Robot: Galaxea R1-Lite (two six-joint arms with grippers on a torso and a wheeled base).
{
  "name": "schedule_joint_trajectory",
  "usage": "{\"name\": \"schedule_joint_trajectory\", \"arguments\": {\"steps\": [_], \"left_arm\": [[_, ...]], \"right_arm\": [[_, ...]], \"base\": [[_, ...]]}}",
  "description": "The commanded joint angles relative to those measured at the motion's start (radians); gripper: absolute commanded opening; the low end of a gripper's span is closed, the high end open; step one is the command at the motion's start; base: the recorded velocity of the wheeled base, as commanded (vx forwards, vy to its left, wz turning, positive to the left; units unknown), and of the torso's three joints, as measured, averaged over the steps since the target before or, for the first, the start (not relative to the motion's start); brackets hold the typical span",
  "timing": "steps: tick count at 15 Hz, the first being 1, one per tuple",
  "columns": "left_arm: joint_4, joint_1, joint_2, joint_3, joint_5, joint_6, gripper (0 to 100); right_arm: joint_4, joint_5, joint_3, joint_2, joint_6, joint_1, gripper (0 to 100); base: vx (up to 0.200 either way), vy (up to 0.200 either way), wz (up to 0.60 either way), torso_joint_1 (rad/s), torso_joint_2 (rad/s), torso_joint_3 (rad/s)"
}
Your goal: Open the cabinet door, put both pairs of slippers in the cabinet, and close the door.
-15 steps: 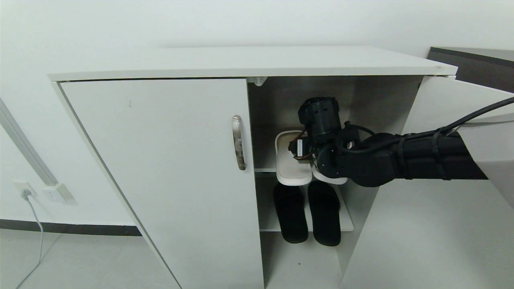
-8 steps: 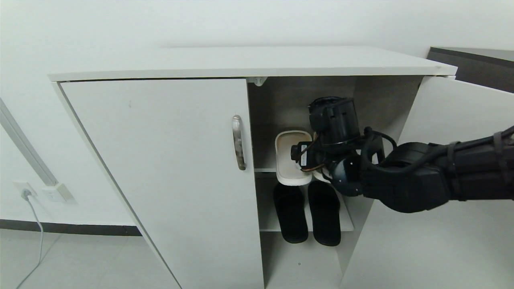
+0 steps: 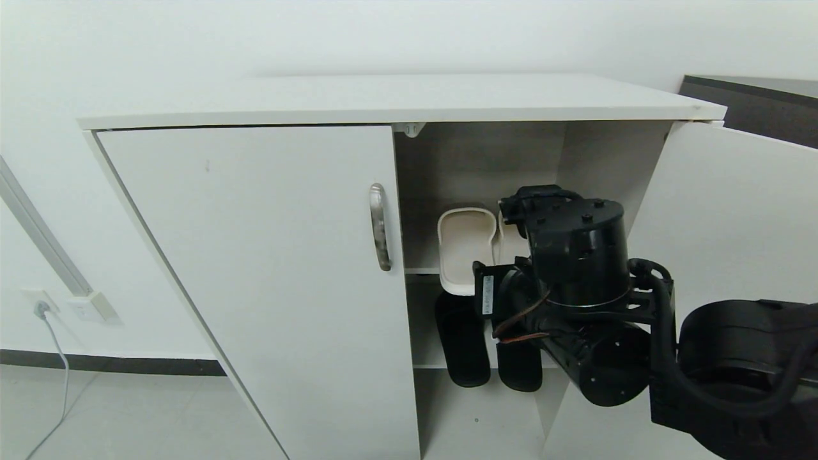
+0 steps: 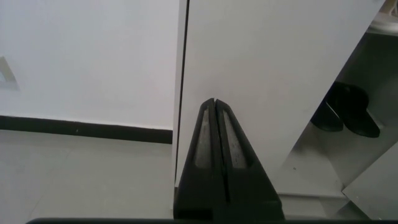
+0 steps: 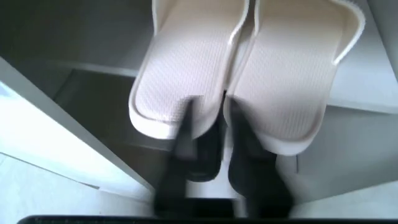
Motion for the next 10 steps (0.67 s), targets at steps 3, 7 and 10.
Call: {"name": "schedule_joint_trajectory", "arguments": {"steps": [3,7,10], "left_arm": [[-0.001,0.000,0.000,0.000,0.002,0.001,0],[-0.001,0.000,0.000,0.000,0.002,-0.001,0],[-0.001,0.000,0.000,0.000,0.002,0.001,0]], "right_arm": [[-0.003,-0.001,0.029,-0.007,-0.001,0.005,0],[-0.005,-0.001,0.040,0.004,0.000,0.016,0],[-0.031,-0.001,0.041,0.035,0.000,0.013,0]], "base": [[0.000,0.000,0.00,0.000,0.00,0.000],[0.000,0.000,0.00,0.000,0.00,0.000],[0.000,0.000,0.00,0.000,0.00,0.000]]}}
